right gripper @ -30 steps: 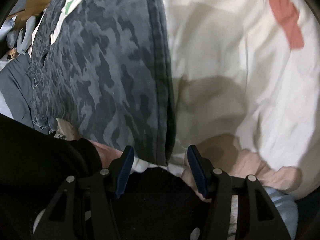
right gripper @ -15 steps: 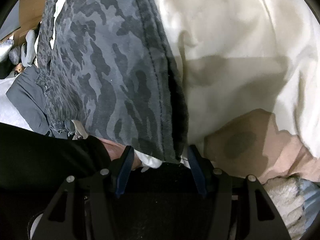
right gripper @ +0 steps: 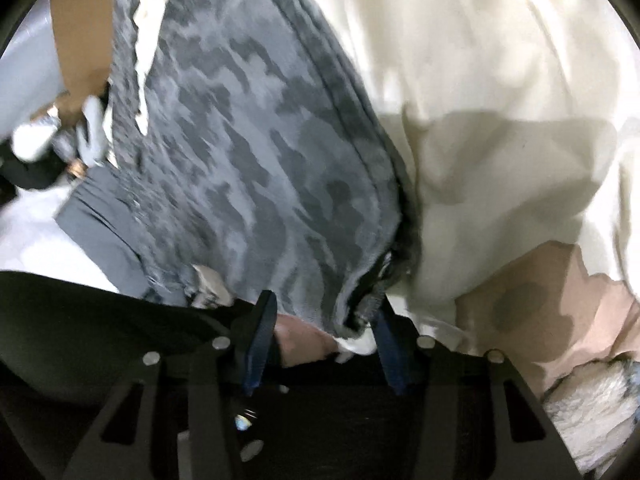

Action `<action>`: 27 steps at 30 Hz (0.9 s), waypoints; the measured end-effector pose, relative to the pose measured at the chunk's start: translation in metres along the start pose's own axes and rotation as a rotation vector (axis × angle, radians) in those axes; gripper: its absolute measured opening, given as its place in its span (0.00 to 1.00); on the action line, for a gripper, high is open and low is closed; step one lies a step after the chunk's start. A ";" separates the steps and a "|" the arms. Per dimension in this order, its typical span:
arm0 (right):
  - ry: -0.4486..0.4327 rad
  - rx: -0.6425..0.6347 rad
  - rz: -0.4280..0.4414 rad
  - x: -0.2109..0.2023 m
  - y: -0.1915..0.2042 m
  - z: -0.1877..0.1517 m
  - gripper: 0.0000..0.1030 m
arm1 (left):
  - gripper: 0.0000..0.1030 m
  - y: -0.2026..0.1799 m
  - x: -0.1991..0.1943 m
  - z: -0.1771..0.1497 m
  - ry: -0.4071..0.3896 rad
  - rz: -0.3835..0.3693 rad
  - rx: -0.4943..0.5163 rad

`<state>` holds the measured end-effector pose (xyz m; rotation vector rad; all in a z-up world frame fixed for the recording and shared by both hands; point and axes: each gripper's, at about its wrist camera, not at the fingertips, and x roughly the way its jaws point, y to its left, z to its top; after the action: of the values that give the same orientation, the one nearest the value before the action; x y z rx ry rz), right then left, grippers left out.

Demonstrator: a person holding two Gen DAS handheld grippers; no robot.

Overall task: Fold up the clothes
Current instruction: 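Grasp the folded hem edge of the camouflage pants with the right gripper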

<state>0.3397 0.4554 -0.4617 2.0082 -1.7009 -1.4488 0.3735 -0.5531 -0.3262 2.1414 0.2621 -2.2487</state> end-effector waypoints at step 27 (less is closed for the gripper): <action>-0.016 0.073 -0.051 0.008 -0.008 0.004 0.09 | 0.49 -0.002 0.017 -0.003 -0.008 -0.024 -0.021</action>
<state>0.3414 0.4531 -0.4732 2.0972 -1.7465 -1.4426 0.3755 -0.5492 -0.3435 2.1304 0.3114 -2.2559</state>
